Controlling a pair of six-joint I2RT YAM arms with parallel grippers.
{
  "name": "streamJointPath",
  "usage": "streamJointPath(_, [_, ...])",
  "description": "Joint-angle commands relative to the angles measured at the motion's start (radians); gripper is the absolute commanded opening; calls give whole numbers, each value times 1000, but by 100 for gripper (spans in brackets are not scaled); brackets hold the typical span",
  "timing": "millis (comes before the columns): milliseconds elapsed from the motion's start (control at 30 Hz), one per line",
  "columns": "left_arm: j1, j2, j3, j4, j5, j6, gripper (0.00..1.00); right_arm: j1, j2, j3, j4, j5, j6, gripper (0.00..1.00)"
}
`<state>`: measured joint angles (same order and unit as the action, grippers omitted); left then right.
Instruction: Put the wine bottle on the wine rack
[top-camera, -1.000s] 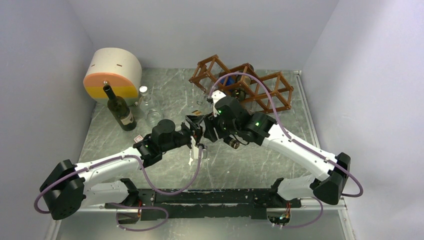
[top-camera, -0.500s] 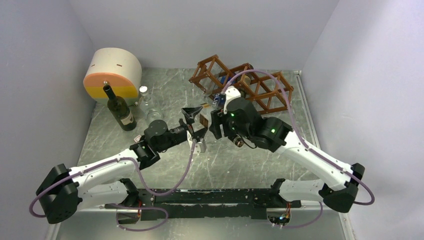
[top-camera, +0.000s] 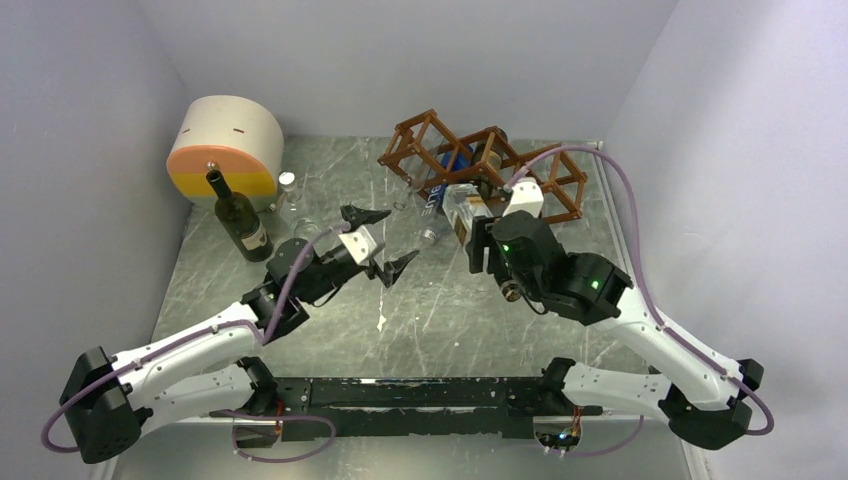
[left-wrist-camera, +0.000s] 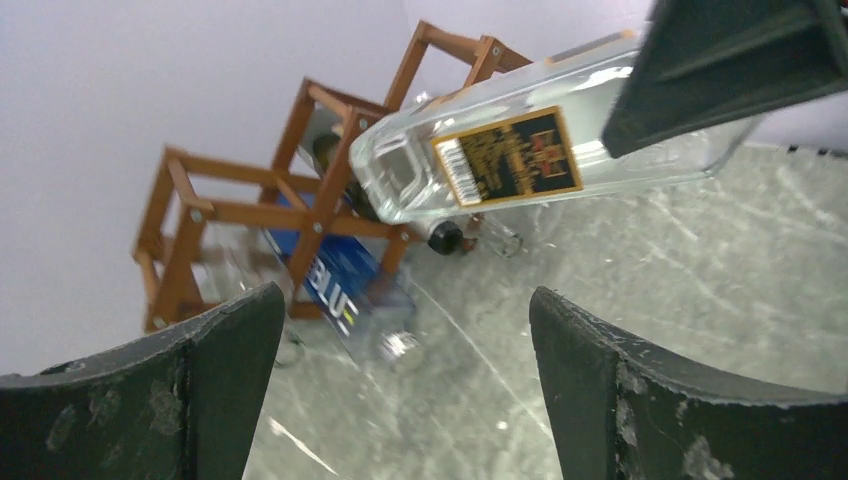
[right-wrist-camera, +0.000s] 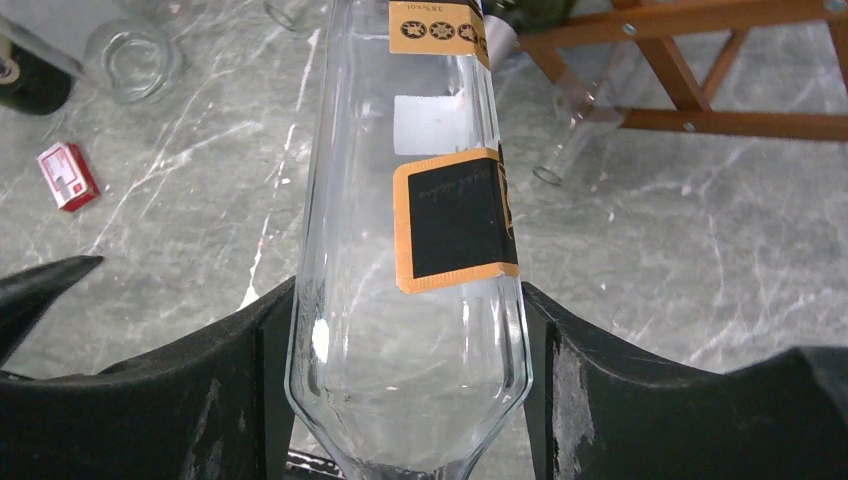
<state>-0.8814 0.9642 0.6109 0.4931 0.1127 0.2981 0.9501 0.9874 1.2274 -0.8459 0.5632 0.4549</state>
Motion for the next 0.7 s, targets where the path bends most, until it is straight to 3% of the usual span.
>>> streamJointPath(0, [-5, -19, 59, -141, -147, -371, 95, 0, -86, -1, -3, 145, 155, 0])
streamJointPath(100, [-5, -22, 52, -180, -220, -500, 95, 1, -112, -16, -69, 208, 252, 0])
streamJointPath(267, [-5, -19, 22, -174, -217, -630, 95, 0, -108, -14, -223, 369, 455, 0])
streamJointPath(400, [-5, 11, 81, -274, -253, -806, 95, -2, -73, -13, -307, 443, 547, 0])
streamJointPath(500, [-4, 50, 155, -401, -346, -967, 95, -6, -42, -7, -335, 478, 585, 0])
streamJointPath(667, [-5, 114, 248, -532, -384, -1042, 95, -49, -4, -24, -316, 467, 570, 0])
